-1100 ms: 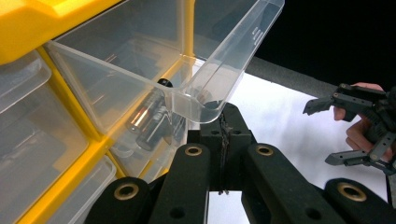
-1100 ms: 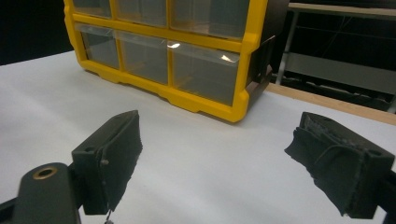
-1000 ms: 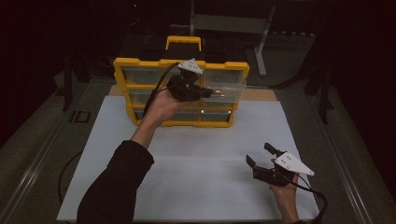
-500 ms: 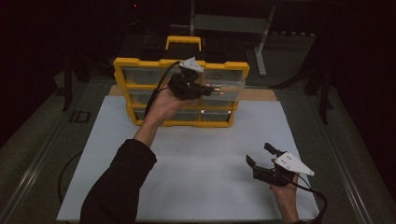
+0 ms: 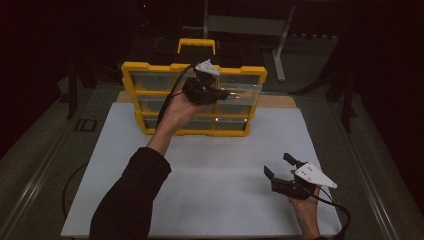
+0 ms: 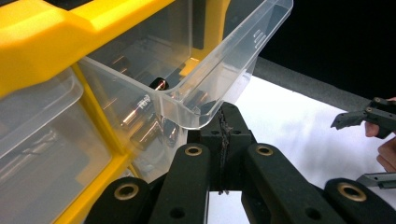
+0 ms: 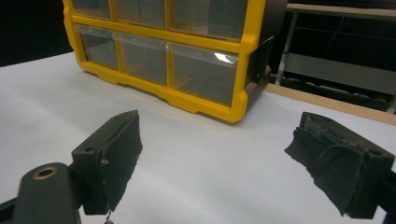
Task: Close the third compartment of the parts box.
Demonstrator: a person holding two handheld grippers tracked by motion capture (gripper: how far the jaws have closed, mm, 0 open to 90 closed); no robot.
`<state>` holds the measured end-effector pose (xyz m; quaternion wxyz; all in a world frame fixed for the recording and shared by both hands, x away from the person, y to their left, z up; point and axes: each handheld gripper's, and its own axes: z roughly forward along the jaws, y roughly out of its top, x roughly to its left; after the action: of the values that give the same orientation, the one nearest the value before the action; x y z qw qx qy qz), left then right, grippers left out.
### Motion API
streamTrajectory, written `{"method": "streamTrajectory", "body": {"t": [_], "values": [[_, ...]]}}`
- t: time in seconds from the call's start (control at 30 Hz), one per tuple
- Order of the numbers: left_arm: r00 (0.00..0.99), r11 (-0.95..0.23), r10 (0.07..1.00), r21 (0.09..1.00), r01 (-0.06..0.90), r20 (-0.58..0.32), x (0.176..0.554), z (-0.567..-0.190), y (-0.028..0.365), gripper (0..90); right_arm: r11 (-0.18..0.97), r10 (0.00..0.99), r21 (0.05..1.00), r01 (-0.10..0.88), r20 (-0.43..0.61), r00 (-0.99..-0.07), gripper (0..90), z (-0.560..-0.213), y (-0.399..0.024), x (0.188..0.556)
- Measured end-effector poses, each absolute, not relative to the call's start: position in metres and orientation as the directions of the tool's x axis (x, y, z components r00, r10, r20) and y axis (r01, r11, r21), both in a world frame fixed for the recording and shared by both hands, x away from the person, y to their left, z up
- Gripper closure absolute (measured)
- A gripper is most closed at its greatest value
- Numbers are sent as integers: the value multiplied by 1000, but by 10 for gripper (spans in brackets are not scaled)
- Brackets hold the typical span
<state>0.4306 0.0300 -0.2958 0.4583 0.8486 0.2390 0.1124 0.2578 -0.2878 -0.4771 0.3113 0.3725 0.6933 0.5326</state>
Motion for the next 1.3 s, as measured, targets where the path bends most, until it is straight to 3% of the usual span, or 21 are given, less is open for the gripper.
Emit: {"method": "streamTrajectory", "body": {"t": [0.4,0.93,1.13,1.3], "values": [[833,-451,554,835,314,-14,438,-299,26,900,155,849,970,186,-35,-527,144,-477,-288,258],[745,-450,667,796,404,0,458,-328,25,900,151,851,971,185,-33,-525,144,-477,-289,257],[739,-446,673,796,410,-4,458,-334,22,900,150,852,972,183,-33,-523,144,-477,-290,257],[781,-457,624,805,379,-14,451,-336,31,895,149,852,972,184,-31,-522,144,-477,-290,256]]}}
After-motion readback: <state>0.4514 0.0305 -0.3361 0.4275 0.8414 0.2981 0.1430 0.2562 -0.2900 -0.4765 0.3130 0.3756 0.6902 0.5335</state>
